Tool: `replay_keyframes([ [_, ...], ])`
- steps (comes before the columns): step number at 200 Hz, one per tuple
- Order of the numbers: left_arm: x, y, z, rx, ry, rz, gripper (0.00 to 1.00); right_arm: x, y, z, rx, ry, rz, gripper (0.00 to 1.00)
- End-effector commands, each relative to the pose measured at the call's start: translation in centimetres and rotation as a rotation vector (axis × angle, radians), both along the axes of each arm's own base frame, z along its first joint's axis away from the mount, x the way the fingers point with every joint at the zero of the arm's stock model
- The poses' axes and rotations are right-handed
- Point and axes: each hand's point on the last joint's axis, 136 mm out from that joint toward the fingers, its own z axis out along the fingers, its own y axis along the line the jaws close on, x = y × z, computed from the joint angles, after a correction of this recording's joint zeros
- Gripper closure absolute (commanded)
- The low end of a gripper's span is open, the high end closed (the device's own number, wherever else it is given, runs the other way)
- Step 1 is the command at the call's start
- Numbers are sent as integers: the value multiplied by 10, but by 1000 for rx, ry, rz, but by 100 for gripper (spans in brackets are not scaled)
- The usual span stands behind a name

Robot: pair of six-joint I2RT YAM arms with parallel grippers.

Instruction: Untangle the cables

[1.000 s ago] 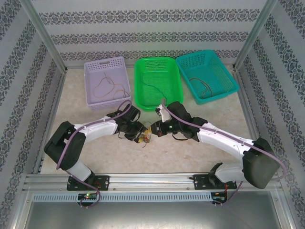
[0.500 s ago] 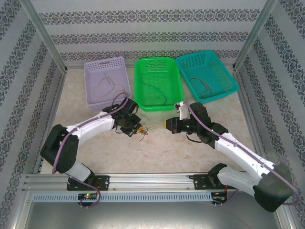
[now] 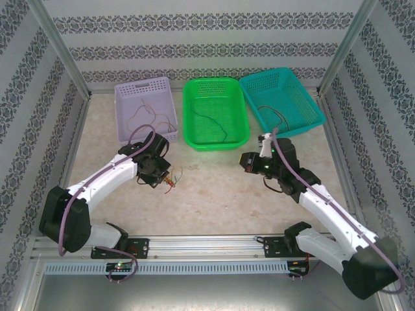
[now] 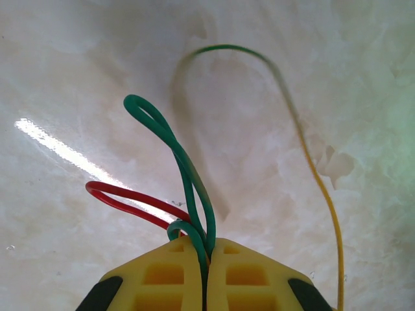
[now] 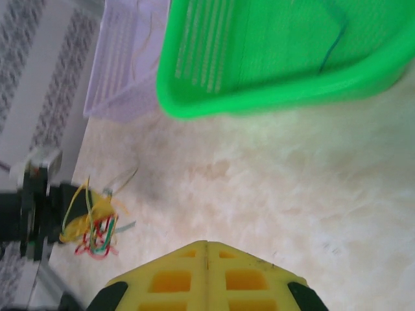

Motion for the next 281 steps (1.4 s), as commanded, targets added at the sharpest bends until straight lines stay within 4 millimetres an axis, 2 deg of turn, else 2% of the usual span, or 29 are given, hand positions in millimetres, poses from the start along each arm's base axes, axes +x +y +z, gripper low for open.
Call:
replay_keyframes([
  [1, 0, -2, 4, -18, 3, -16, 100, -21, 49, 1, 25, 34, 163, 69],
  [12, 3, -6, 6, -32, 4, -23, 100, -33, 79, -1, 34, 34, 249, 57],
  [24, 6, -12, 9, -53, 6, -30, 100, -40, 105, -3, 21, 20, 313, 50],
  [44, 9, -19, 12, -85, 9, -40, 100, -39, 140, -9, 11, 7, 369, 46],
  [64, 10, -22, 15, -98, 9, -49, 100, -25, 163, -12, 29, 11, 371, 47],
  [86, 8, -22, 15, -96, 14, -55, 100, -15, 176, -12, 42, 12, 354, 47],
  [105, 7, -21, 14, -93, 15, -54, 100, -14, 180, -14, 53, 21, 343, 49],
  [126, 9, -23, 16, -106, 5, -49, 100, -16, 184, -26, 43, 57, 339, 50],
  [138, 10, -24, 18, -110, -1, -51, 100, -14, 188, -33, 35, 80, 334, 56],
  [153, 11, -25, 21, -113, -5, -52, 100, -10, 193, -42, 17, 108, 323, 71],
  [159, 11, -24, 23, -110, -9, -54, 100, -8, 191, -48, -4, 124, 309, 80],
  [168, 10, -22, 26, -99, -13, -57, 100, -3, 182, -56, -51, 138, 263, 100],
  [179, 8, -15, 29, -64, -15, -62, 100, 2, 167, -56, -84, 122, 204, 100],
  [196, 2, 2, 31, 12, -12, -63, 100, 8, 134, -51, -149, 83, 117, 100],
  [215, -9, 28, 25, 112, 20, -35, 100, 9, 97, -43, -211, 56, 66, 100],
  [235, -16, 44, 18, 108, 28, 31, 99, 6, 68, -40, -244, 59, 33, 100],
  [257, -16, 54, 20, 114, 3, 75, 99, 2, 48, -38, -289, 58, 11, 100],
  [281, -13, 53, 19, 107, 9, 80, 99, 2, 46, -34, -284, 52, 1, 100],
])
